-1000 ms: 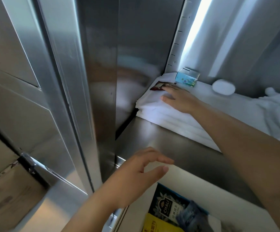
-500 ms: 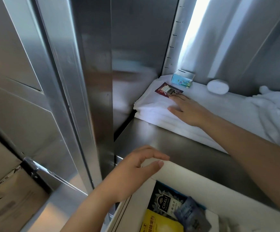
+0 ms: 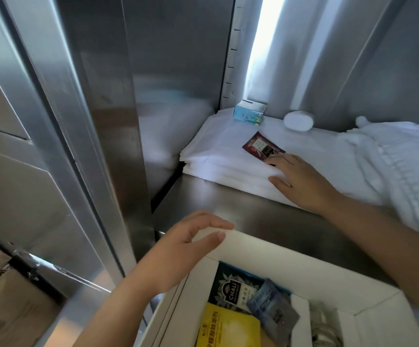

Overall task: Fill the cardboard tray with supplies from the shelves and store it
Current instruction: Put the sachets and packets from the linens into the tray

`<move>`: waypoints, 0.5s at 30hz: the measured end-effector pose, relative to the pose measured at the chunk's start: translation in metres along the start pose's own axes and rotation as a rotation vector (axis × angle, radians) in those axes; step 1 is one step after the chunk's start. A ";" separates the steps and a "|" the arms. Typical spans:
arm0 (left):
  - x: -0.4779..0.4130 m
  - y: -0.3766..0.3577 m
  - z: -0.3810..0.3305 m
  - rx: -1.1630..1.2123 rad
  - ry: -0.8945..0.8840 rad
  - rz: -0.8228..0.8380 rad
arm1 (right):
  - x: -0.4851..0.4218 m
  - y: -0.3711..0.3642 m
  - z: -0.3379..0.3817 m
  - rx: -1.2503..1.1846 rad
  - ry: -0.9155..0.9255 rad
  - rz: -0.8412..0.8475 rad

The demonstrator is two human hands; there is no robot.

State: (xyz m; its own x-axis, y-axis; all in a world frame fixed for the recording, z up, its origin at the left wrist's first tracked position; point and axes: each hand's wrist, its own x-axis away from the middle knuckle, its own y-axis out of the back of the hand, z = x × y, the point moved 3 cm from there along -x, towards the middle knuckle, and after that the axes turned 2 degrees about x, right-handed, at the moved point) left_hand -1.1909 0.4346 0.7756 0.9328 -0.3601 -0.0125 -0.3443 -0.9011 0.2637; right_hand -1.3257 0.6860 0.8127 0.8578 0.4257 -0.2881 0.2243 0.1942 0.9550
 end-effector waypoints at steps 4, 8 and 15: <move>0.000 0.000 0.000 -0.012 0.001 -0.001 | -0.013 0.010 0.000 -0.066 -0.075 -0.116; 0.000 0.001 -0.001 -0.013 0.009 0.005 | -0.033 0.012 -0.002 -0.160 -0.196 -0.111; 0.000 0.001 0.000 -0.015 0.008 0.002 | -0.047 -0.001 -0.008 -0.234 -0.339 0.032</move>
State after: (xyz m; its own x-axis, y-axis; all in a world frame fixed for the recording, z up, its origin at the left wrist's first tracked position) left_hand -1.1915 0.4340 0.7762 0.9329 -0.3601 -0.0040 -0.3449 -0.8965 0.2780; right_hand -1.3699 0.6728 0.8247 0.9751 0.1275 -0.1817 0.1176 0.3978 0.9099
